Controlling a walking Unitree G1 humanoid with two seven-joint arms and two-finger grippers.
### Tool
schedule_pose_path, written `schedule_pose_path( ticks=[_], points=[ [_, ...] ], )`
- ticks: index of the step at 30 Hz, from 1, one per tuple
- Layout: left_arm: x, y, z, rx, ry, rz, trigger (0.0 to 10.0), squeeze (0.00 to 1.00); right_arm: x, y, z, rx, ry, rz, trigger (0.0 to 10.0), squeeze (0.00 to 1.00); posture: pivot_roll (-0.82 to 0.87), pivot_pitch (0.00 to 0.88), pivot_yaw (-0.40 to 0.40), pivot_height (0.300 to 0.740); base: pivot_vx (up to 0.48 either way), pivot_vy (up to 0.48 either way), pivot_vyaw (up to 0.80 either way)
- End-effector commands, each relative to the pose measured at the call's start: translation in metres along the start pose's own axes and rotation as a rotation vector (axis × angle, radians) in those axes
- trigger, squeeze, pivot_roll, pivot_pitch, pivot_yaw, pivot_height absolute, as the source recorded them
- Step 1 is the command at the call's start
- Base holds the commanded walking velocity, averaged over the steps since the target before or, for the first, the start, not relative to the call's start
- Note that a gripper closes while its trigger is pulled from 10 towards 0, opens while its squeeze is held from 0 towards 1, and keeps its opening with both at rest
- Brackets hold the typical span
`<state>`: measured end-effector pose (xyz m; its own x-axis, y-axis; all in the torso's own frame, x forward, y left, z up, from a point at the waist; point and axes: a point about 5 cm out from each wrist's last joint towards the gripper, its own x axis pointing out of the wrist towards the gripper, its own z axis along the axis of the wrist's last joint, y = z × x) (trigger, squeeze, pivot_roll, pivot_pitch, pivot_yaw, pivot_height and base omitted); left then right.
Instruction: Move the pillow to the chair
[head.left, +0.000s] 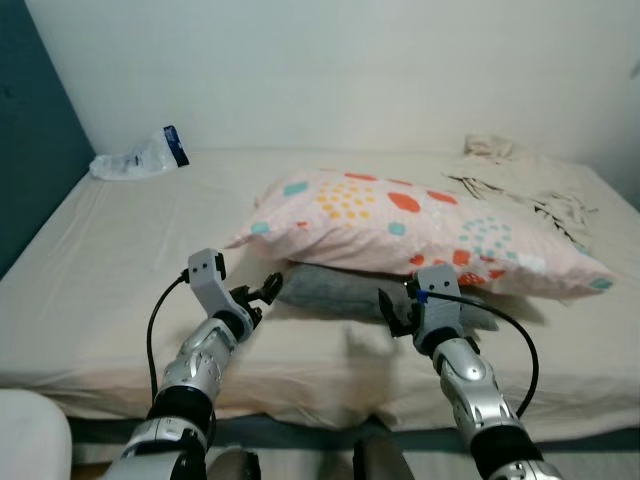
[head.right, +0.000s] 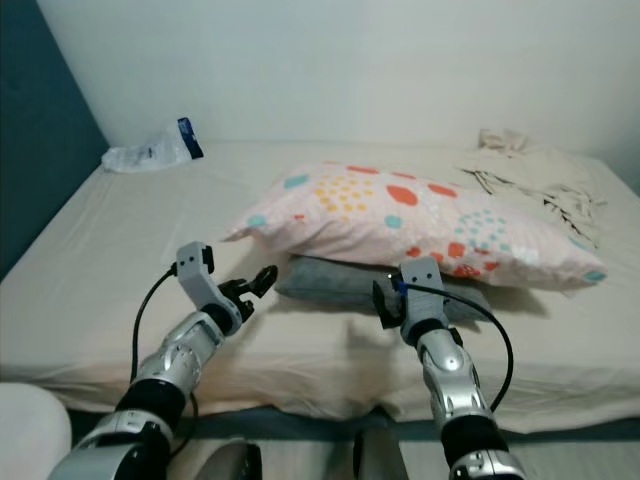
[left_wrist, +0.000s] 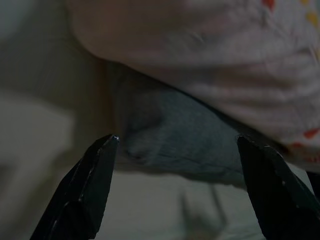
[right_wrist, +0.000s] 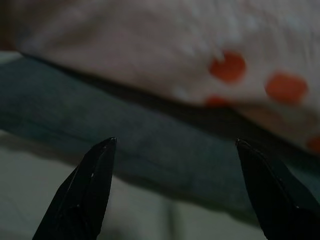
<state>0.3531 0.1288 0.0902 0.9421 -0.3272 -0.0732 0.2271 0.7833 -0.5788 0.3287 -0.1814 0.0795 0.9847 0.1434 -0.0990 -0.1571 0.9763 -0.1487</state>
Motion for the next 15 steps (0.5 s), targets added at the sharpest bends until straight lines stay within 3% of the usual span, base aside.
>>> schedule_pose_path(
  ticks=[1,3,4,5,6,7,8,9,11,15],
  points=[
    [0.002,-0.002,0.009,0.066,-0.020,-0.033,10.0,0.00,-0.002,0.001,-0.004,0.017,0.025,0.008,10.0,0.00,-0.09,0.104,-0.016,0.600,0.000,0.000,0.00],
    [0.000,-0.007,0.015,0.351,-0.048,-0.071,10.0,0.00,-0.004,0.003,-0.003,0.020,0.007,0.019,10.0,0.00,-0.09,0.108,-0.014,0.590,0.000,0.000,0.00],
    [0.000,-0.007,0.015,0.351,-0.048,-0.071,10.0,0.00,-0.004,0.003,-0.003,0.020,0.007,0.019,10.0,0.00,-0.09,0.108,-0.014,0.590,0.000,0.000,0.00],
    [-0.003,-0.018,0.021,0.749,-0.096,-0.149,10.0,0.00,-0.005,0.005,-0.002,0.003,-0.009,0.013,10.0,0.00,-0.09,0.115,-0.008,0.581,0.000,0.000,0.00],
    [-0.004,-0.023,0.022,0.902,-0.111,-0.184,10.0,0.00,-0.006,0.006,-0.002,0.003,-0.011,0.014,10.0,0.00,-0.09,0.115,-0.008,0.581,0.000,0.000,0.00],
    [-0.004,-0.023,0.022,0.902,-0.111,-0.184,10.0,0.00,-0.006,0.006,-0.002,0.003,-0.011,0.014,10.0,0.00,-0.09,0.115,-0.008,0.581,0.000,0.000,0.00],
    [-0.007,-0.024,0.027,1.057,-0.149,-0.193,10.0,0.00,-0.006,0.006,-0.003,0.004,-0.010,0.012,10.0,0.00,-0.09,0.122,-0.003,0.581,0.000,0.000,0.00],
    [-0.008,-0.025,0.030,1.137,-0.175,-0.193,10.0,0.00,-0.007,0.007,-0.003,0.005,-0.010,0.011,10.0,0.00,-0.09,0.124,-0.002,0.581,0.000,0.000,0.00],
    [-0.009,-0.020,0.047,1.304,-0.260,-0.091,10.0,0.00,-0.008,0.007,-0.005,0.006,-0.008,0.009,10.0,0.00,-0.09,0.131,0.001,0.581,0.000,0.000,0.00],
    [-0.007,-0.013,0.067,1.537,-0.315,0.034,10.0,0.00,-0.010,0.008,-0.007,0.006,-0.004,0.008,10.0,0.00,-0.08,0.145,-0.001,0.581,0.000,0.000,0.00]
  ],
)
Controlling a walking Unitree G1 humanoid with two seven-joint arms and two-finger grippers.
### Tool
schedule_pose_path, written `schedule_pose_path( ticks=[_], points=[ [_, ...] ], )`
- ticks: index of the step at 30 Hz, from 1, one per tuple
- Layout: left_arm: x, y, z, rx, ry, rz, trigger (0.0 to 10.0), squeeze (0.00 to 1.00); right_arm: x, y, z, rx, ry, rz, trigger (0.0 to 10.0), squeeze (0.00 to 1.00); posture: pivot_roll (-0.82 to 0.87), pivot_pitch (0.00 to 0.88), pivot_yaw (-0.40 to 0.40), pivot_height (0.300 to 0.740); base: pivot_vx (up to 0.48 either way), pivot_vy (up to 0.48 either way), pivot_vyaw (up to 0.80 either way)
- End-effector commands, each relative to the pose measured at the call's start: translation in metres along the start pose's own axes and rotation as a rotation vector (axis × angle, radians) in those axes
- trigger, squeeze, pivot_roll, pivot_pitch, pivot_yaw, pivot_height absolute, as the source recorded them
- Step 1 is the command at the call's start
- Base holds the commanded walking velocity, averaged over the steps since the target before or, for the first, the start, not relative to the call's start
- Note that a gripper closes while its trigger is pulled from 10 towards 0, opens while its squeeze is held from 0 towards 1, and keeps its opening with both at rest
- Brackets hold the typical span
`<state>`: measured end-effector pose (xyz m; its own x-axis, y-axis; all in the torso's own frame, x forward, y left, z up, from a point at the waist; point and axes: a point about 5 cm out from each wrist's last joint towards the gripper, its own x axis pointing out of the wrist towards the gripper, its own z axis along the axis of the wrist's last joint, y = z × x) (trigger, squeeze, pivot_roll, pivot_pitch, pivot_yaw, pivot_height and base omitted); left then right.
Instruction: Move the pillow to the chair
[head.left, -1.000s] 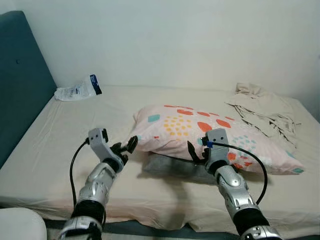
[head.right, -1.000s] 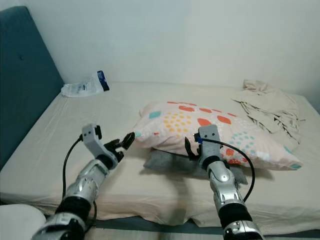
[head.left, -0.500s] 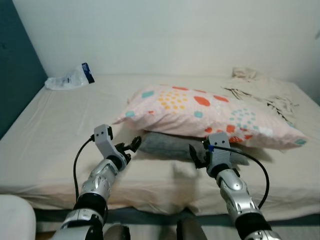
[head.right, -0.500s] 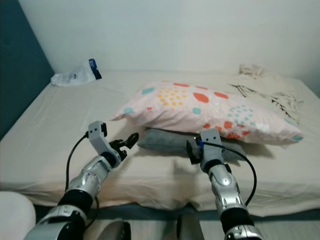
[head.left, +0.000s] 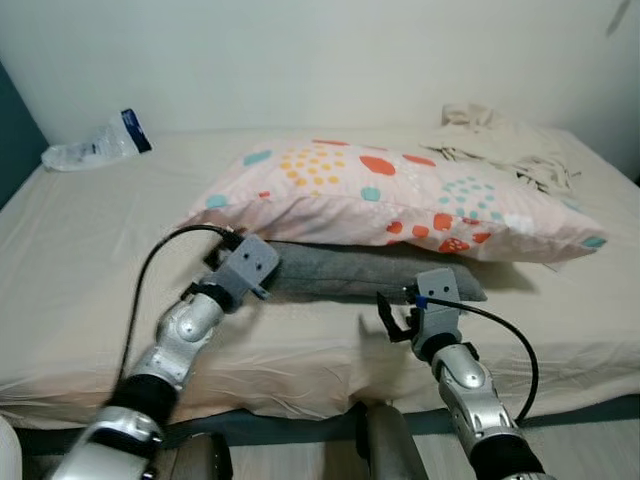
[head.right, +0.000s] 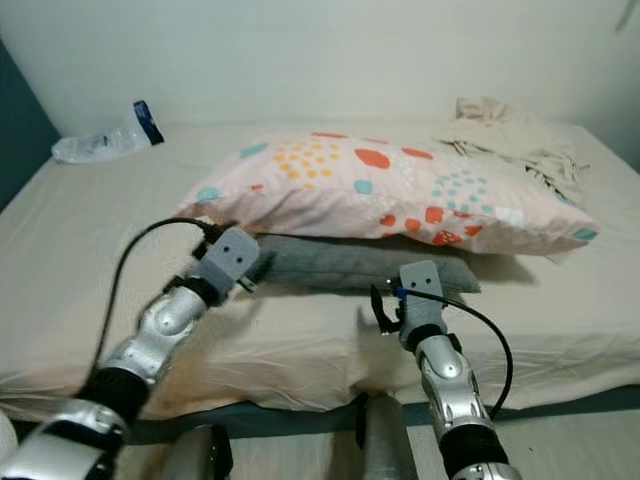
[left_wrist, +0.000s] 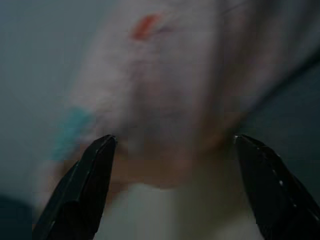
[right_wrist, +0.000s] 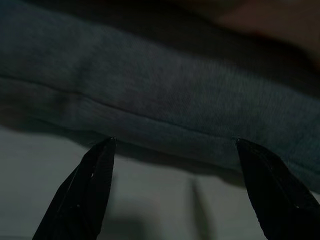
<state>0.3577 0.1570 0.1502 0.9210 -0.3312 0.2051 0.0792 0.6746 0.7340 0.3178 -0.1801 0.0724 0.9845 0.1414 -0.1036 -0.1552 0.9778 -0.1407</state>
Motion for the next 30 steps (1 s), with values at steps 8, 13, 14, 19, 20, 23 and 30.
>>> schedule_pose_path(
  ticks=[8,13,14,19,20,23,30],
  points=[
    [0.014,0.032,0.001,0.343,-0.024,0.169,10.0,0.00,0.000,0.002,0.003,-0.011,-0.008,0.005,10.0,0.00,-0.08,0.174,0.010,0.581,0.000,0.000,0.00],
    [0.018,0.037,0.005,0.351,-0.060,0.195,10.0,0.00,-0.001,0.000,0.004,-0.021,-0.008,0.003,10.0,0.00,-0.09,0.182,0.011,0.581,0.000,0.000,0.00],
    [0.021,0.035,0.001,0.124,0.021,0.172,10.0,0.00,-0.001,-0.001,0.004,-0.023,-0.008,0.003,10.0,0.00,-0.09,0.183,0.013,0.581,0.000,0.000,0.00],
    [0.026,0.023,-0.021,-0.963,0.247,0.187,10.0,0.00,-0.001,-0.001,0.004,-0.024,-0.003,0.006,10.0,0.00,-0.09,0.188,0.009,0.581,0.000,0.000,0.00],
    [0.028,0.016,-0.024,-1.274,0.285,0.154,10.0,0.00,-0.002,0.000,0.003,-0.025,0.002,0.011,10.0,0.00,-0.09,0.189,0.005,0.581,0.000,0.000,0.00],
    [0.032,0.017,-0.022,-1.675,0.252,0.126,10.0,0.00,-0.002,0.002,0.002,-0.028,0.008,0.023,10.0,0.00,-0.08,0.191,-0.001,0.581,0.000,0.000,0.00],
    [0.031,0.029,-0.027,-2.000,0.196,0.270,10.0,0.00,-0.001,0.005,0.003,-0.030,0.007,0.037,10.0,0.00,-0.09,0.196,0.002,0.581,0.000,0.000,0.00]
  ],
)
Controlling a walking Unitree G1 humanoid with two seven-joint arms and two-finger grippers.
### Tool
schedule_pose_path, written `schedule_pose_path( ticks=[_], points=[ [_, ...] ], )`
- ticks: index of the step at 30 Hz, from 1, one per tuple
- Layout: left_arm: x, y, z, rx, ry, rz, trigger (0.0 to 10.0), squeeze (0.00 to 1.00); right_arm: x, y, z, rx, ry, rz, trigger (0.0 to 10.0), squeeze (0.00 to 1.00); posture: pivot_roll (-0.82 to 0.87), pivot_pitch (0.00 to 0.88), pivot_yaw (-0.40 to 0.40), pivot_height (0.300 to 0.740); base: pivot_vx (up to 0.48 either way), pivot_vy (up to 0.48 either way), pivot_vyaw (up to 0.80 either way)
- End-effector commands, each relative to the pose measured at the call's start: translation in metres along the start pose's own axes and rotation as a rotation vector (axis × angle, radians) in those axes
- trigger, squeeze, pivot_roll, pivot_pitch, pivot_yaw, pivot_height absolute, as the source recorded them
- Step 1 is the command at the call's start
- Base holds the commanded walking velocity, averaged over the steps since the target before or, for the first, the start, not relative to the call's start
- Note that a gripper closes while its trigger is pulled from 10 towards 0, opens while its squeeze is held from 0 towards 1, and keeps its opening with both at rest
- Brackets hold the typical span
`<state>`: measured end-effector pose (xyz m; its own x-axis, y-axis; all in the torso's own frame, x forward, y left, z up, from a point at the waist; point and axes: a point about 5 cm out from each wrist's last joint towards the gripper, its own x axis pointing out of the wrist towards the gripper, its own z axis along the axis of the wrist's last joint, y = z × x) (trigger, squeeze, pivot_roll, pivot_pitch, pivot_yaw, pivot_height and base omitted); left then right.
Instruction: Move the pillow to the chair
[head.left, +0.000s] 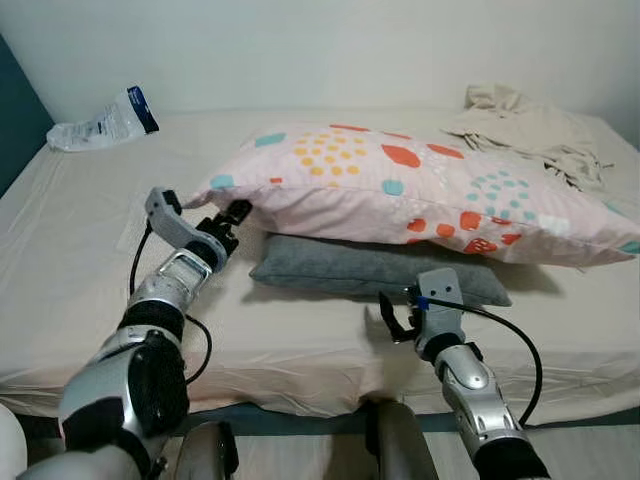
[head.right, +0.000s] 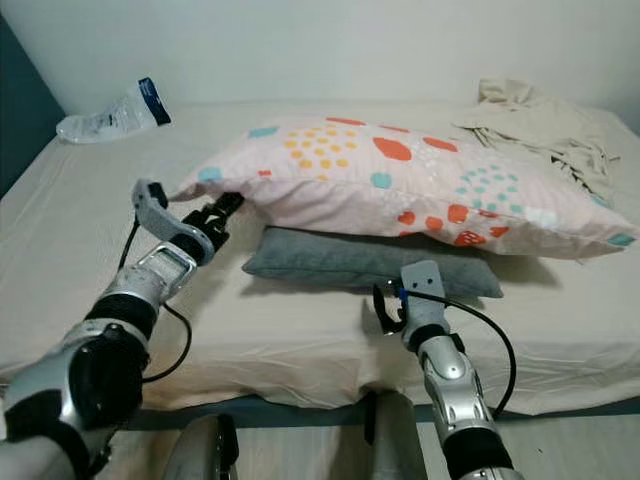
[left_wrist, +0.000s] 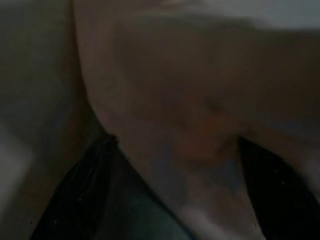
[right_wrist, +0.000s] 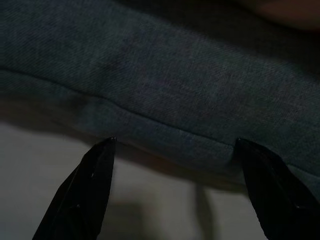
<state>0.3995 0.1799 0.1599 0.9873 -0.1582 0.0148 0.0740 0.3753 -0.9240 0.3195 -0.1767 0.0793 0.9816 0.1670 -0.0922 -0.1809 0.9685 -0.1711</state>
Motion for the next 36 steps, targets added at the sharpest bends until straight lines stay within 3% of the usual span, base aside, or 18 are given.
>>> schedule_pose_path(
  ticks=[1,3,5,10,14,16,17,18,20,24,30,36],
  points=[
    [-0.001,0.002,0.008,-0.092,-0.037,0.010,10.0,0.00,-0.002,0.004,-0.004,0.002,0.021,0.016,10.0,0.00,-0.10,0.197,0.005,0.581,0.000,0.000,0.00],
    [-0.002,0.000,0.018,-0.236,-0.095,-0.029,10.0,0.00,-0.003,0.005,-0.004,0.000,0.021,0.018,10.0,0.00,-0.11,0.200,0.015,0.581,0.000,0.000,0.00],
    [-0.004,-0.003,0.031,-0.329,-0.138,-0.080,10.0,0.00,-0.005,0.004,-0.005,-0.002,0.022,0.012,10.0,0.00,-0.11,0.202,0.019,0.581,0.000,0.000,0.00],
    [-0.013,0.012,0.051,-0.279,-0.224,0.050,10.0,0.00,-0.009,0.002,-0.007,-0.004,0.029,0.008,10.0,0.00,-0.12,0.210,0.025,0.581,0.000,0.000,0.00],
    [-0.014,0.008,0.064,-0.378,-0.281,0.021,10.0,0.00,-0.010,0.002,-0.008,-0.005,0.031,0.007,10.0,0.00,-0.12,0.212,0.026,0.581,0.000,0.000,0.00],
    [-0.011,0.002,0.060,-0.358,-0.243,-0.013,10.0,0.00,-0.010,0.002,-0.008,-0.005,0.033,0.007,10.0,0.00,-0.11,0.211,0.023,0.581,0.000,0.000,0.00],
    [-0.007,-0.005,0.052,-0.308,-0.176,-0.046,10.0,0.00,-0.011,0.001,-0.009,-0.006,0.034,0.008,10.0,0.00,-0.11,0.210,0.022,0.581,0.000,0.000,0.00],
    [0.000,-0.015,0.032,-0.231,-0.030,-0.077,10.0,0.00,-0.011,0.002,-0.009,-0.013,0.038,0.014,10.0,0.00,-0.11,0.210,0.022,0.581,0.000,0.000,0.00],
    [0.003,-0.021,0.019,-0.213,0.043,-0.102,10.0,0.00,-0.010,0.003,-0.008,-0.019,0.041,0.019,10.0,0.00,-0.11,0.208,0.020,0.581,0.000,0.000,0.00],
    [0.007,-0.030,0.016,-0.321,0.018,-0.145,10.0,0.00,-0.009,0.003,-0.007,-0.021,0.039,0.021,10.0,0.00,-0.12,0.208,0.018,0.581,0.000,0.000,0.00],
    [0.012,-0.046,-0.012,-0.260,0.157,-0.216,10.0,0.00,-0.008,0.003,-0.005,-0.043,0.036,0.037,10.0,0.00,-0.12,0.211,0.016,0.581,0.000,0.000,0.00],
    [0.016,-0.059,-0.019,-0.251,0.184,-0.266,10.0,0.00,-0.009,0.003,-0.006,-0.043,0.041,0.041,10.0,0.00,-0.12,0.213,0.009,0.581,0.000,0.000,0.00]
  ],
)
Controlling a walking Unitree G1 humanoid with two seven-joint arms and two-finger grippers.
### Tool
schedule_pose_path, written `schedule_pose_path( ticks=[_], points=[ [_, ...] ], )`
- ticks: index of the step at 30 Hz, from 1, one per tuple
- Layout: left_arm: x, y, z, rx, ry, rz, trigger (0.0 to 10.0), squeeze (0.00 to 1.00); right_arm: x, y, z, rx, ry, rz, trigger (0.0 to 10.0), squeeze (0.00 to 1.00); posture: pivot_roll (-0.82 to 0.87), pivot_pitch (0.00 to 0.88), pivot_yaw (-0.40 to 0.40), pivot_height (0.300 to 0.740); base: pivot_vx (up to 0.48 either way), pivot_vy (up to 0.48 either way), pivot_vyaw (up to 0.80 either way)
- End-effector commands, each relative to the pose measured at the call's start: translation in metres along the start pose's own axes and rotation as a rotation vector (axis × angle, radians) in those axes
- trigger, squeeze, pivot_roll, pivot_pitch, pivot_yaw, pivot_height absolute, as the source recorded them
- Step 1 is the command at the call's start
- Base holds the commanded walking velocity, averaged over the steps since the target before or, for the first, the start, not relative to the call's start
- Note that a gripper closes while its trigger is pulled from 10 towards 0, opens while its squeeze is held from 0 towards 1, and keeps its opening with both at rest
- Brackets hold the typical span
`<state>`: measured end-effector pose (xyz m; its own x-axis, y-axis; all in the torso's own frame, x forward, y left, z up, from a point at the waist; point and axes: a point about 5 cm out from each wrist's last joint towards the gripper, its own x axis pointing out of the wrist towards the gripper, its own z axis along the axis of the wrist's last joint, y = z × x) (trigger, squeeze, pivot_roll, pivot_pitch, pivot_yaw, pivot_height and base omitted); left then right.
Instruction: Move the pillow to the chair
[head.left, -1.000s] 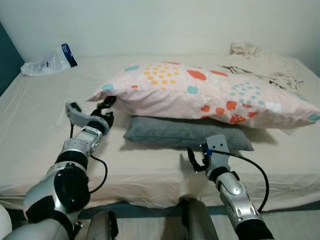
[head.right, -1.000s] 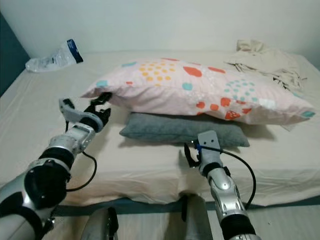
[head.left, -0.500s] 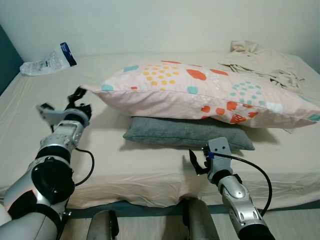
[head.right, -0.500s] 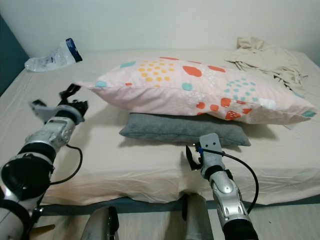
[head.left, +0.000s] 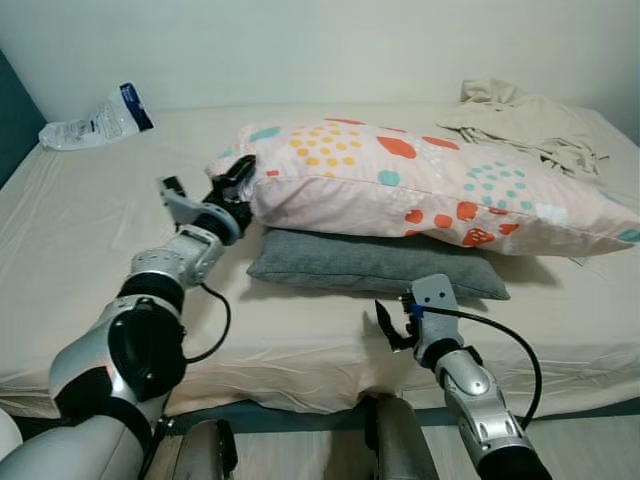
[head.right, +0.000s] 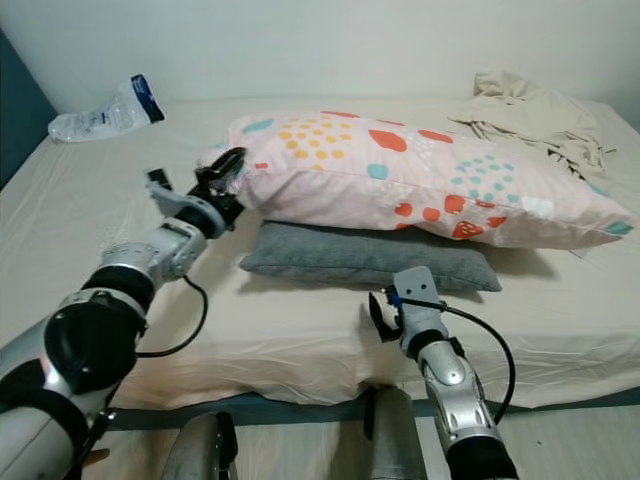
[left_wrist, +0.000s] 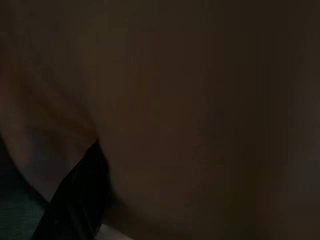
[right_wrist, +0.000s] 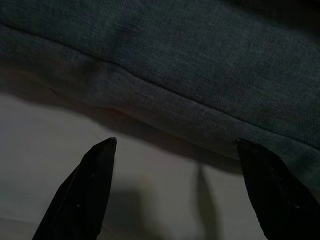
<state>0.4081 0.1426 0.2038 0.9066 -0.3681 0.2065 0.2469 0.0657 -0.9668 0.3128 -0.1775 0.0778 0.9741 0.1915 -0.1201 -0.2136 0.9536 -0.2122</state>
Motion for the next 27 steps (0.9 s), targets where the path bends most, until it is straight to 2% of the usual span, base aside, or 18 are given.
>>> schedule_pose_path(
  ticks=[1,3,4,6,7,8,9,10,12,14,15,16,18,21,22,23,27],
  points=[
    [0.005,-0.007,-0.006,0.024,0.031,-0.023,10.0,0.00,-0.002,0.003,-0.004,0.003,0.019,0.013,10.0,0.00,-0.12,0.213,0.007,0.581,0.000,0.000,0.00],
    [0.012,-0.015,-0.015,0.110,0.090,-0.054,10.0,0.00,-0.001,0.004,-0.003,0.002,0.021,0.018,10.0,0.00,-0.12,0.214,0.003,0.581,0.000,0.000,0.00],
    [0.012,-0.015,-0.015,0.110,0.090,-0.054,10.0,0.00,-0.001,0.004,-0.003,0.002,0.021,0.018,10.0,0.00,-0.12,0.214,0.003,0.581,0.000,0.000,0.00],
    [0.018,-0.022,-0.028,0.239,0.182,-0.090,10.0,0.00,0.000,0.005,-0.003,0.000,0.022,0.022,10.0,0.00,-0.12,0.212,0.000,0.581,0.000,0.000,0.00],
    [0.018,-0.022,-0.028,0.239,0.182,-0.090,10.0,0.00,0.000,0.005,-0.003,0.000,0.022,0.022,10.0,0.00,-0.12,0.212,0.000,0.581,0.000,0.000,0.00],
    [0.020,-0.020,-0.036,0.326,0.240,-0.074,10.0,0.00,0.000,0.006,-0.003,-0.001,0.022,0.025,10.0,0.00,-0.11,0.212,-0.002,0.581,0.000,0.000,0.00],
    [0.020,-0.020,-0.036,0.326,0.240,-0.074,10.0,0.00,0.000,0.006,-0.003,-0.001,0.022,0.025,10.0,0.00,-0.11,0.212,-0.002,0.581,0.000,0.000,0.00],
    [0.021,-0.017,-0.041,0.401,0.258,-0.031,10.0,0.00,0.001,0.006,-0.003,-0.001,0.022,0.028,10.0,0.00,-0.11,0.209,-0.005,0.581,0.000,0.000,0.00],
    [0.022,-0.010,-0.037,0.511,0.190,0.096,10.0,0.00,0.002,0.007,-0.002,-0.002,0.021,0.031,10.0,0.00,-0.11,0.208,-0.007,0.581,0.000,0.000,0.00],
    [0.022,-0.006,-0.030,0.513,0.109,0.177,10.0,0.00,0.002,0.008,-0.002,-0.002,0.021,0.033,10.0,0.00,-0.11,0.207,-0.009,0.581,0.000,0.000,0.00],
    [0.022,-0.006,-0.030,0.513,0.109,0.177,10.0,0.00,0.002,0.008,-0.002,-0.002,0.021,0.033,10.0,0.00,-0.11,0.207,-0.009,0.581,0.000,0.000,0.00],
    [0.018,0.000,-0.017,0.520,-0.002,0.297,10.0,0.00,0.003,0.009,-0.001,-0.003,0.020,0.036,10.0,0.00,-0.11,0.204,-0.010,0.581,0.000,0.000,0.00],
    [0.014,0.004,-0.007,0.439,-0.105,0.365,10.0,0.00,0.004,0.009,-0.001,-0.003,0.019,0.037,10.0,0.00,-0.11,0.204,-0.010,0.581,0.000,0.000,0.00],
    [0.012,0.004,0.002,0.293,-0.198,0.370,10.0,0.00,0.005,0.009,0.000,-0.003,0.018,0.036,10.0,0.00,-0.11,0.203,-0.010,0.581,0.000,0.000,0.00],
    [0.012,0.004,0.002,0.293,-0.198,0.370,10.0,0.00,0.005,0.009,0.000,-0.003,0.018,0.036,10.0,0.00,-0.11,0.203,-0.010,0.581,0.000,0.000,0.00],
    [0.011,0.002,0.007,0.212,-0.241,0.366,10.0,0.00,0.005,0.009,0.000,-0.001,0.017,0.035,10.0,0.00,-0.11,0.204,-0.009,0.581,0.000,0.000,0.00],
    [0.009,0.000,0.015,0.193,-0.288,0.360,10.0,0.00,0.004,0.008,-0.001,0.000,0.018,0.032,10.0,0.00,-0.12,0.201,-0.006,0.581,0.000,0.000,0.00]
  ],
)
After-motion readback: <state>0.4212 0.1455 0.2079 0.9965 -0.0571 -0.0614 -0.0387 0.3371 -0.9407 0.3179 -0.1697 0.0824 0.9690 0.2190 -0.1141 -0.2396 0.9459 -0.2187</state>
